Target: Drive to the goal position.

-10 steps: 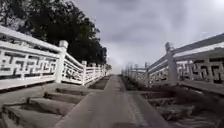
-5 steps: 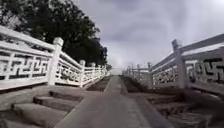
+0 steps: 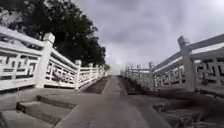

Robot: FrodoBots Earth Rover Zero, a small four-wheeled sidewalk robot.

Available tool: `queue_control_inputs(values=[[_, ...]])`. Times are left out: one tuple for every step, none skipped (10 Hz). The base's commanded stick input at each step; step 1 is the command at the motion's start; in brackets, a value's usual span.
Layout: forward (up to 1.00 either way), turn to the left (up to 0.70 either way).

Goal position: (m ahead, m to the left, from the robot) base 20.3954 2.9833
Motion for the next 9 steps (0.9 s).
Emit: queue_control_inputs(values=[[0.7,0.0],[0.7,0.0],[0.7,0.0],[0.7,0.0],[0.7,0.0],[0.7,0.0],[0.7,0.0],[0.7,0.0],[0.7,0.0]])
